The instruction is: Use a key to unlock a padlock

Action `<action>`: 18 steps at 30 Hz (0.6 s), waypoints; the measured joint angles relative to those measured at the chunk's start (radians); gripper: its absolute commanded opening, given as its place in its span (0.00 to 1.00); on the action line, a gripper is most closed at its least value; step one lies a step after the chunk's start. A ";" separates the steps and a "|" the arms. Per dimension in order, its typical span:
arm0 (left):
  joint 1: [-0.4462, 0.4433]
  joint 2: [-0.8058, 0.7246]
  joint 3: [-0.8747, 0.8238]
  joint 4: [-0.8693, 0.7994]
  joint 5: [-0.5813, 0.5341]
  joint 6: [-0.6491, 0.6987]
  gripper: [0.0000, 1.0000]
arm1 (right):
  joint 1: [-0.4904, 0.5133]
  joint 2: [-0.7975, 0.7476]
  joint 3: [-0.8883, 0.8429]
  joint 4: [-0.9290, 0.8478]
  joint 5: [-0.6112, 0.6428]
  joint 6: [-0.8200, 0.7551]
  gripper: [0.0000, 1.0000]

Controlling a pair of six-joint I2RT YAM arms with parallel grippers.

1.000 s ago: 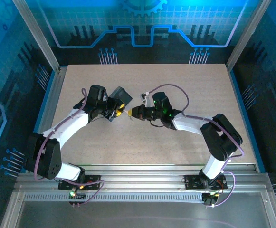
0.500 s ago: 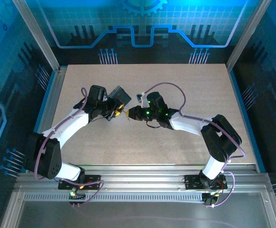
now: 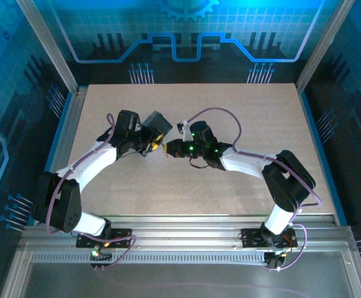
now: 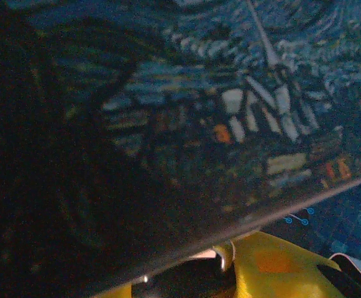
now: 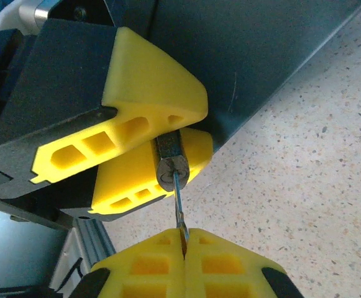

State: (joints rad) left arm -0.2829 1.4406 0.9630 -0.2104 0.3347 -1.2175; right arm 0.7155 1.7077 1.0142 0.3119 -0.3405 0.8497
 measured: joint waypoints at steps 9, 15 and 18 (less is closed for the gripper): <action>-0.005 0.000 0.068 -0.099 -0.060 0.095 0.00 | -0.031 0.053 0.062 -0.001 -0.122 0.035 0.00; -0.004 0.000 0.094 -0.173 -0.111 0.158 0.00 | -0.067 0.130 0.097 0.046 -0.282 0.124 0.00; -0.010 0.000 0.114 -0.211 -0.105 0.201 0.00 | -0.075 0.129 0.060 0.116 -0.319 0.163 0.00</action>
State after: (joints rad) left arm -0.2928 1.4406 1.0767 -0.4210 0.2302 -1.0168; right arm 0.6407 1.8370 1.0737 0.4282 -0.6594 1.0126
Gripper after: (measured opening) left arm 0.308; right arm 0.041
